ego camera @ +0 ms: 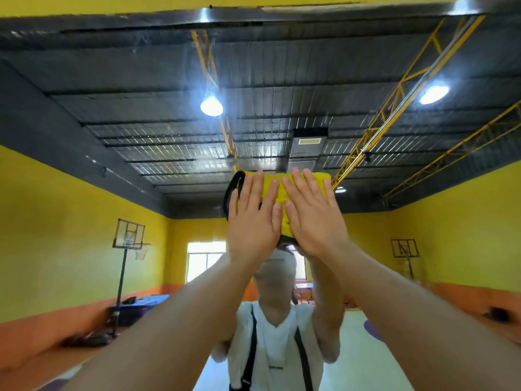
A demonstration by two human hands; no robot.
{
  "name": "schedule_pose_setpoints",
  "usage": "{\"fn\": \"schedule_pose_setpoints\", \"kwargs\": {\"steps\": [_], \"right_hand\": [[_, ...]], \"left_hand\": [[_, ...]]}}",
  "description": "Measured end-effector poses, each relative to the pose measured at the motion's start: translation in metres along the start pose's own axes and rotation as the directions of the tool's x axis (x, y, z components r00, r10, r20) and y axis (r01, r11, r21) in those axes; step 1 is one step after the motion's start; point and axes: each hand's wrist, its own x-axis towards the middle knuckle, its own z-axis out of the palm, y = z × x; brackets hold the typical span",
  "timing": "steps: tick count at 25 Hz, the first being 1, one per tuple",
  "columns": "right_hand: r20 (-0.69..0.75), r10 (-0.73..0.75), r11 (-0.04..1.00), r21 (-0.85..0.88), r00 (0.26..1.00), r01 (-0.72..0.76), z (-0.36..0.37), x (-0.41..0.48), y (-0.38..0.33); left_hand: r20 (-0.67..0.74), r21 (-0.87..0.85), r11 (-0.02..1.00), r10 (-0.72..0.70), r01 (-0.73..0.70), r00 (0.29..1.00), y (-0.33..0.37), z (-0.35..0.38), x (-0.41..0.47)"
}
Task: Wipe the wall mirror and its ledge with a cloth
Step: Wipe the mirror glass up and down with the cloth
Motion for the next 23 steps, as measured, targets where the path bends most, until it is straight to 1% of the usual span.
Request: {"fn": "schedule_pose_setpoints", "kwargs": {"steps": [4,7,10,12,16,23], "right_hand": [[-0.09,-0.044,0.995,-0.098,0.995,0.035,0.013,-0.04,0.003],[-0.097,-0.057,0.993,-0.107,0.994,0.046,0.018,-0.069,-0.002],[-0.123,-0.061,0.993,-0.107,0.99,0.048,0.025,-0.103,-0.006],[-0.121,-0.059,0.994,-0.1,0.991,0.047,0.029,-0.126,-0.009],[-0.104,-0.071,0.994,-0.096,0.992,0.061,0.032,-0.169,-0.014],[-0.029,-0.006,0.999,-0.05,1.0,0.004,0.043,-0.26,-0.034]], "left_hand": [[-0.025,0.054,0.998,0.04,-0.039,0.999,0.005,0.003,-0.037],[-0.032,0.065,0.997,0.04,-0.038,0.999,0.01,0.004,-0.068],[-0.028,0.076,0.995,0.071,-0.069,0.997,0.016,0.004,-0.1],[-0.026,0.079,0.994,0.082,-0.08,0.996,0.022,0.004,-0.122],[0.004,0.062,0.996,0.061,-0.061,0.998,0.031,0.002,-0.165],[0.123,-0.008,0.998,0.055,-0.055,0.991,0.045,-0.005,-0.251]]}}
